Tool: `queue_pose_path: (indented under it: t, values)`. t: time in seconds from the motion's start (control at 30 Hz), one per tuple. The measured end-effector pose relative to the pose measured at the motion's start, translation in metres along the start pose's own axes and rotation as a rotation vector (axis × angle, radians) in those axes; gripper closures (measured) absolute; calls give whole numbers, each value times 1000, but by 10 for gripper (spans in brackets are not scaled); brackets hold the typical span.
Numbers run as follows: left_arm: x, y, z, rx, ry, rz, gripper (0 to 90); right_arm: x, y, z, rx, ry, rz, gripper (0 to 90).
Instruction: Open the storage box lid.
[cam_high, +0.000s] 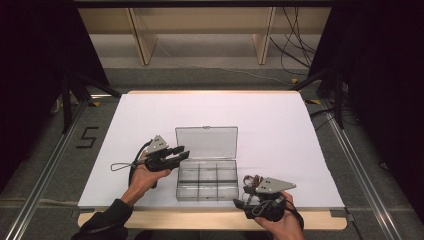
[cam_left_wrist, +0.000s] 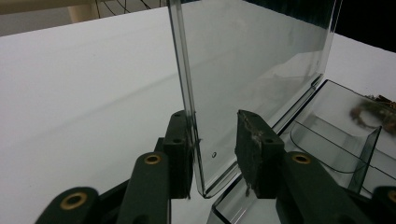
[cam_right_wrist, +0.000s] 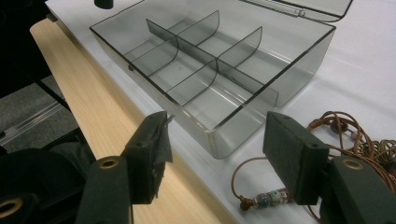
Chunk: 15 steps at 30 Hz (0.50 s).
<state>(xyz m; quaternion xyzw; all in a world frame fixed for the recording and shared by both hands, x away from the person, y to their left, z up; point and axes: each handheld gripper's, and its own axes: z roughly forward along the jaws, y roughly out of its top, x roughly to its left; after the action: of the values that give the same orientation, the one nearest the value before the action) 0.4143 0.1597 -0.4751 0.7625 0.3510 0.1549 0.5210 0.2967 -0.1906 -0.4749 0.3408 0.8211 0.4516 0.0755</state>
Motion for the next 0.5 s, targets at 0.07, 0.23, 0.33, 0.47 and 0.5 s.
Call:
queue_pose_path:
  t: [0.07,0.23,0.33,0.47,0.5]
  values:
    - [1,-1,1,-2,-1,-2,655,2,0,-1,11,-18,16,416]
    - [1,-2,2,-3,-5,-17,656,1,0,0,8,-22,-4,415]
    - [3,-3,2,3,-3,-19,659,4,-1,0,18,-14,25,415]
    - [4,-4,2,5,-4,-31,659,0,0,2,9,13,-18,415]
    - [4,-4,2,6,-4,-25,662,0,0,2,9,18,-13,415]
